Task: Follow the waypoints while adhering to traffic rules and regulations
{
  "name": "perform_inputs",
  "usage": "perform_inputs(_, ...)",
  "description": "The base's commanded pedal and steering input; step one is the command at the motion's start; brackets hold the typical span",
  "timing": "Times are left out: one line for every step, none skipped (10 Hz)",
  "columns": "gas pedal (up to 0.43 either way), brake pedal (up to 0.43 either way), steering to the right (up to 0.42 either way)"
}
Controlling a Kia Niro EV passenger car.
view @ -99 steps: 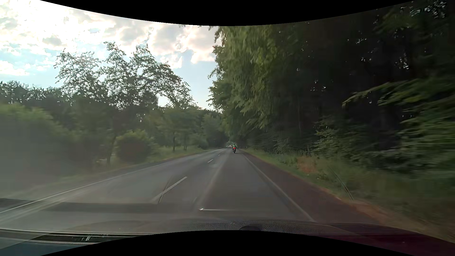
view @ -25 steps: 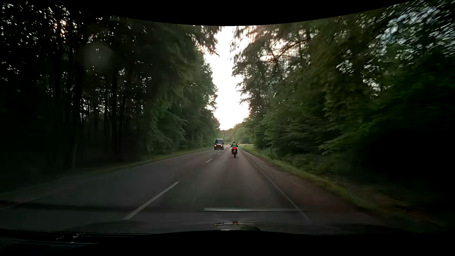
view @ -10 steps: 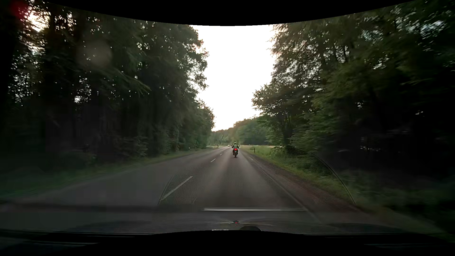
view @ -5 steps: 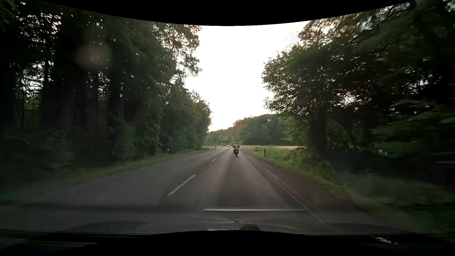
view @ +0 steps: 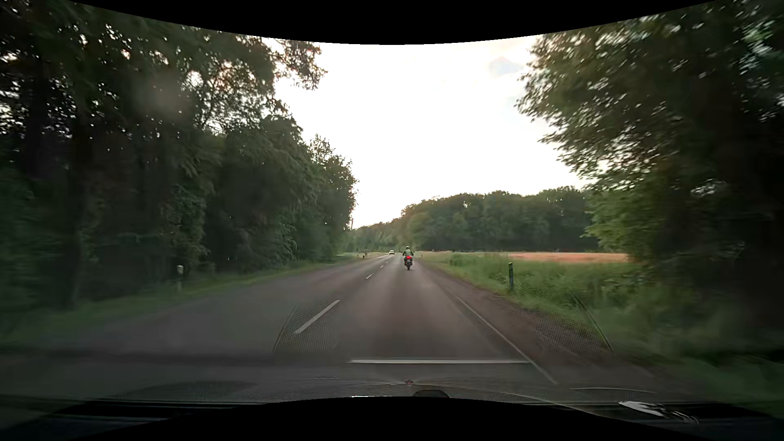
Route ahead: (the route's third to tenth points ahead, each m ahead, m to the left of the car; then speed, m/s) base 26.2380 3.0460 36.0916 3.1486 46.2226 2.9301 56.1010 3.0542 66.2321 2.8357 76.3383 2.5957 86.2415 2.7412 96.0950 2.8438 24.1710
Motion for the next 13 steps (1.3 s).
perform_inputs(0.591, 0.0, 0.0)
perform_inputs(0.591, 0.0, 0.001)
perform_inputs(0.591, 0.0, 0.001)
perform_inputs(0.591, 0.0, 0.001)
perform_inputs(0.591, 0.0, 0.001)
perform_inputs(0.591, 0.0, 0.001)
perform_inputs(0.591, 0.0, 0.0)
perform_inputs(0.591, 0.0, -0.001)
perform_inputs(0.591, 0.0, -0.001)
perform_inputs(0.591, 0.0, -0.001)
perform_inputs(0.591, 0.0, -0.001)
perform_inputs(0.579, 0.0, -0.001)
perform_inputs(0.579, 0.0, -0.001)
